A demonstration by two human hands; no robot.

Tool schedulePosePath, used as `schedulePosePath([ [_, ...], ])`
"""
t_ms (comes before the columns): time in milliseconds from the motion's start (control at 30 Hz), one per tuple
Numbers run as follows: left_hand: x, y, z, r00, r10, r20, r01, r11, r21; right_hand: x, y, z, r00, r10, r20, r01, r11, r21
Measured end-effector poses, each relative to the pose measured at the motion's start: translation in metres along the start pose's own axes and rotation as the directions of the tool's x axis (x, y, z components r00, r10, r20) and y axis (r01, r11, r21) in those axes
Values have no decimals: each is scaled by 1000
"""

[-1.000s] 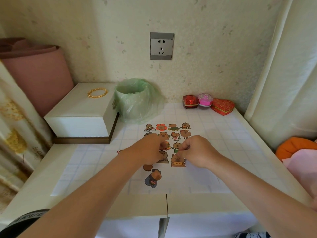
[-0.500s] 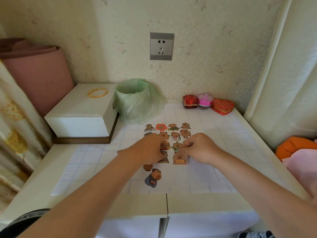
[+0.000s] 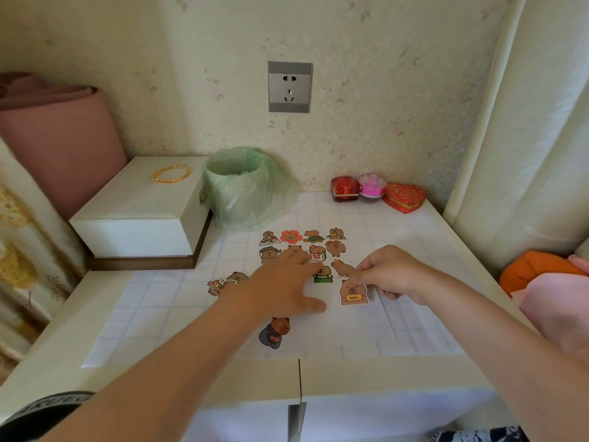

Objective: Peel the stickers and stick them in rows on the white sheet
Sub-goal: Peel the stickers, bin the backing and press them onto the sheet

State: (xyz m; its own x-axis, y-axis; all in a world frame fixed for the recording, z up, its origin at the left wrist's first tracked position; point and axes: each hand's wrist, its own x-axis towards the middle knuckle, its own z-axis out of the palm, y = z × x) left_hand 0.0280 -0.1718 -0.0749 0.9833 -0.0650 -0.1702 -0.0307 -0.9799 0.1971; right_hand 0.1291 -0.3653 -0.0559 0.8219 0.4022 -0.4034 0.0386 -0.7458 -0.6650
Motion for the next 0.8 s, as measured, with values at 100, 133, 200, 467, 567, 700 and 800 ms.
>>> schedulePosePath([
  [100, 1, -3, 1, 1000, -10, 16, 10, 1000, 13, 2, 0, 5, 996, -74, -44, 72, 997, -40],
  [133, 1, -3, 1, 1000, -13, 13, 13, 1000, 10, 3, 0, 7, 993, -105, -57, 102, 993, -64],
  [200, 1, -1, 1, 1000, -11, 4, 11, 1000, 8, 4, 1, 11, 985, -155, -79, 146, 983, -112],
  [467, 1, -1, -1, 1000, -15, 20, 15, 1000, 10, 9, 2, 16, 973, -194, -125, 170, 968, -183],
  [567, 0, 0, -2, 1000, -15, 16, 15, 1000, 12, 7, 1, 15, 976, -183, -115, 163, 974, -159],
  [700, 0, 1, -2, 1000, -18, 23, 18, 1000, 7, 2, -3, 10, 986, -146, -84, 142, 989, -47],
  [800, 0, 1, -2, 1000, -22, 21, 22, 1000, 1, -3, -5, 6, 993, -107, -44, 109, 993, 38],
])
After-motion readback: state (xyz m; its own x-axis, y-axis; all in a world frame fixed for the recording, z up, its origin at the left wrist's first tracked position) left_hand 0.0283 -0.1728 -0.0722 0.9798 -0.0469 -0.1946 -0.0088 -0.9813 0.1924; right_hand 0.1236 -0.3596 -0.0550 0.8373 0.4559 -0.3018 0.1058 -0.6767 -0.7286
